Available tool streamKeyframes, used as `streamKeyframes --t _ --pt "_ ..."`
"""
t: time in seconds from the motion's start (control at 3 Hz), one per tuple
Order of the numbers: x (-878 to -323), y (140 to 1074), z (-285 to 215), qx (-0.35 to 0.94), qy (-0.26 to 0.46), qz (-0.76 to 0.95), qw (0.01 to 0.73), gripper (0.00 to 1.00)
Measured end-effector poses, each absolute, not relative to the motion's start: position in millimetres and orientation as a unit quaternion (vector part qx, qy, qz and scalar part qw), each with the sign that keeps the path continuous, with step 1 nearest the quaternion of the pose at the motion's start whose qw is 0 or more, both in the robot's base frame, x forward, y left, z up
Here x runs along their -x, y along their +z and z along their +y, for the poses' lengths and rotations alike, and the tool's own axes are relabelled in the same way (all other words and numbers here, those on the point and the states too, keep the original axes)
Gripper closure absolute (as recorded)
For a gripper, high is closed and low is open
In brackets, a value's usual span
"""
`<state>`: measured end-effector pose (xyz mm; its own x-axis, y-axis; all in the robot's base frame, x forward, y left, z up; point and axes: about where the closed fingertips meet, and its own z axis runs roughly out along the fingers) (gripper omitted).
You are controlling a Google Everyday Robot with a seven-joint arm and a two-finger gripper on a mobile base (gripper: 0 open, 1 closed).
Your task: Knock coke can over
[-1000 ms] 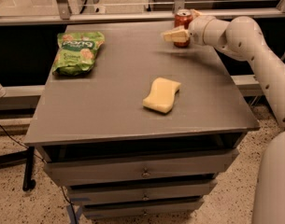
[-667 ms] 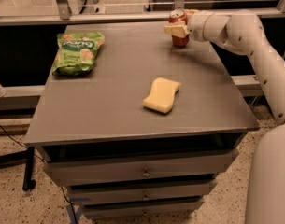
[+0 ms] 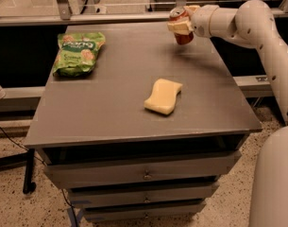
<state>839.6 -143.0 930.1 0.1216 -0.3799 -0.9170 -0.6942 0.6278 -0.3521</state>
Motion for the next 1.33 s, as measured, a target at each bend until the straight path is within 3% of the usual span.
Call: streamKeyframes --t 0.33,1.0,1.33 --pt "-810 957 -125 0.482 0.119 0.612 0.615 1.0" --pt "-746 955 -100 0.644 0.12 0.543 0.525 1.0" --pt "-718 924 -112 0.705 0.129 0.532 0.451 1.0"
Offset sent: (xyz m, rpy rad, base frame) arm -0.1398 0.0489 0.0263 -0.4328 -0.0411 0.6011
